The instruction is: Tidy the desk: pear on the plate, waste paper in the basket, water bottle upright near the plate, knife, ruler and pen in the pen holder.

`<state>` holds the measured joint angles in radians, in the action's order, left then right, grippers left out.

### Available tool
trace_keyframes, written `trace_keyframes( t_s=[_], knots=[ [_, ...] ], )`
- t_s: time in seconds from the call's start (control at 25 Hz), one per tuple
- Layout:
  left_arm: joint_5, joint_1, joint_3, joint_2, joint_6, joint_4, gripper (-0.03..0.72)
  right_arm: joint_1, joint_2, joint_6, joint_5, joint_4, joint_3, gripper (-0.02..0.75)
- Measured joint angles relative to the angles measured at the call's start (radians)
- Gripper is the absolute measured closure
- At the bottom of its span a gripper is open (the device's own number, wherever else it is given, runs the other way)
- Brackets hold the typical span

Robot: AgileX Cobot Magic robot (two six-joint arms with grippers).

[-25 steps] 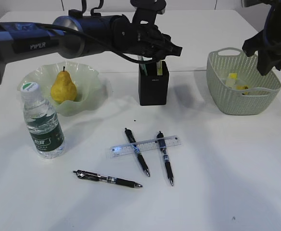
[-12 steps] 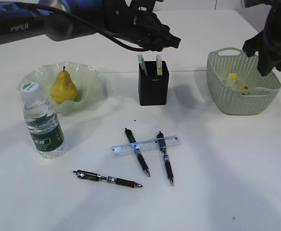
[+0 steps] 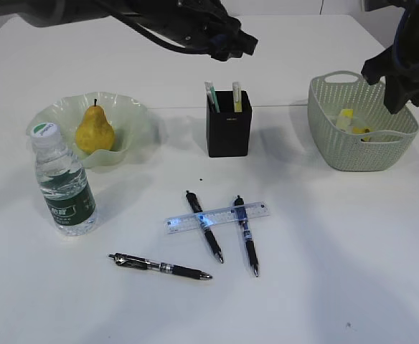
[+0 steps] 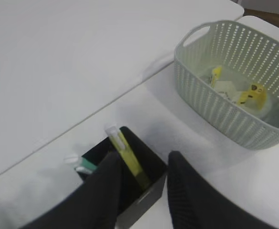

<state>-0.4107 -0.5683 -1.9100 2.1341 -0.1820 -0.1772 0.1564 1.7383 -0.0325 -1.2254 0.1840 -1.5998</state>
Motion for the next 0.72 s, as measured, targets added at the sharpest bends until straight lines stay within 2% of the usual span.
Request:
trace_keyframes(
  t_s=[0.28,0.52,0.72],
  knots=[
    [-0.074,0.074,0.115,-0.133,0.034,0.009,0.450,0.000,0.000,0.004,-0.005,-0.002,0.000,0.477],
    [-0.152,0.159,0.207,-0.243,0.131,0.089,0.450,0.000,0.000,0.032,-0.005,-0.003,0.000,0.477],
    [-0.172,0.233,0.343,-0.370,0.166,0.118,0.450,0.000,0.000,0.061,-0.005,-0.005,0.000,0.477]
  ],
)
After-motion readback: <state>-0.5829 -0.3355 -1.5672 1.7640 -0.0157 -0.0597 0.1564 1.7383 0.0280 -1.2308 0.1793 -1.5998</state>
